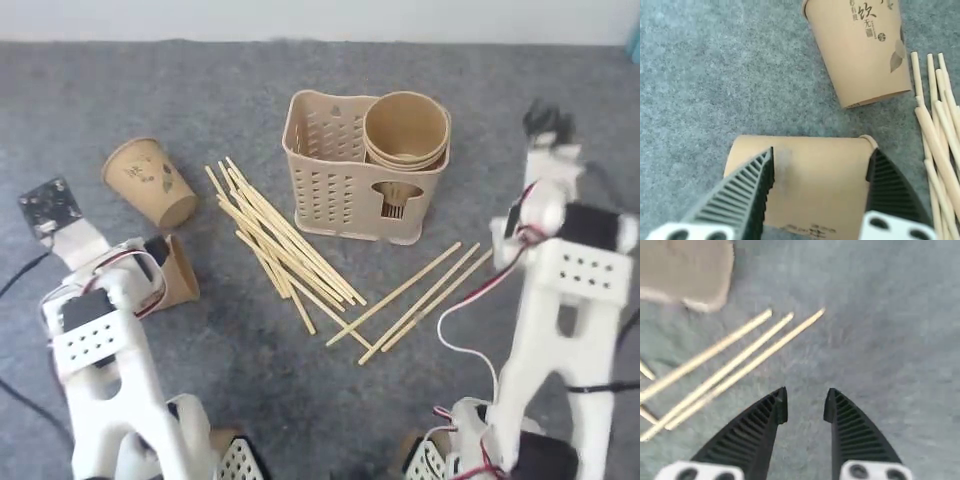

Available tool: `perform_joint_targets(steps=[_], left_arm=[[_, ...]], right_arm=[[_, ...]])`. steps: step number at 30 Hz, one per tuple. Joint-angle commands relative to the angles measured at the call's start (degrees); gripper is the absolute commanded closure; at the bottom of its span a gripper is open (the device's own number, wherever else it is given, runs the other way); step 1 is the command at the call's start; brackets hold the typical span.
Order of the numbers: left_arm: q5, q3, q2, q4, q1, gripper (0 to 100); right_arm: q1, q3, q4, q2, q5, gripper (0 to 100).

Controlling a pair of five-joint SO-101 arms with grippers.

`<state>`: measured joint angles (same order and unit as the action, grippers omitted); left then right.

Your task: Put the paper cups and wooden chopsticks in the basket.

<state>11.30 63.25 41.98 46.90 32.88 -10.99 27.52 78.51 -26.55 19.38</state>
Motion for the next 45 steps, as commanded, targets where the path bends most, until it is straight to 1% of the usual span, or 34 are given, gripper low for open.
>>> perform_joint_targets(steps=[1, 3, 5, 7, 11, 14, 18, 22, 26, 29, 34, 36, 40, 45], left_arm=[[-0.9, -1.0, 1.8, 2.3, -0.5, 78], [-4.2, -1.8, 1.8, 4.1, -0.5, 81], [-6.3, -3.9, 1.8, 6.2, -0.5, 81], [-6.5, -7.5, 1.8, 9.8, -0.5, 81], [-6.5, -17.2, 1.8, 19.6, -0.9, 79], [-6.5, -21.5, 1.8, 26.0, -4.2, 79], [-6.9, -22.5, 1.8, 31.1, -12.0, 79], [-8.3, -22.1, 1.3, 31.1, -19.0, 79], [-11.3, -22.0, 1.2, 30.1, -22.1, 79], [-11.1, -19.2, 1.1, 26.1, -22.2, 79], [-11.1, -10.5, 1.1, 17.1, -23.5, 80], [-11.1, -7.4, 1.1, 14.6, -23.5, 85], [-11.3, -4.1, 1.1, 10.7, -23.1, 99], [-11.4, -2.8, 1.1, 10.3, -23.0, 99]], right_arm=[[-1.1, 12.9, -10.2, -3.3, 2.1, 87.6], [-1.0, 17.7, -14.3, -3.3, 2.0, 87.6], [-0.7, 21.4, -18.2, -3.3, 2.0, 87.6], [-0.7, 24.7, -22.4, -3.3, 2.0, 87.6], [-0.6, 31.9, -31.2, -3.3, 1.7, 87.6], [-1.0, 33.3, -32.2, -3.9, 1.8, 87.6], [-1.0, 33.5, -32.5, -3.5, 1.8, 87.6], [-1.1, 33.5, -32.5, -3.4, 2.0, 87.6], [-1.1, 33.6, -32.5, -3.4, 2.1, 87.6], [-1.2, 33.6, -32.5, -3.4, 3.0, 87.6], [-1.1, 33.7, -32.5, -3.4, 4.8, 87.6], [-1.1, 33.7, -32.5, -3.4, 4.9, 87.6], [-1.0, 33.7, -32.5, -3.4, 4.9, 87.6], [-1.1, 33.7, -32.3, -3.4, 4.9, 87.6]])
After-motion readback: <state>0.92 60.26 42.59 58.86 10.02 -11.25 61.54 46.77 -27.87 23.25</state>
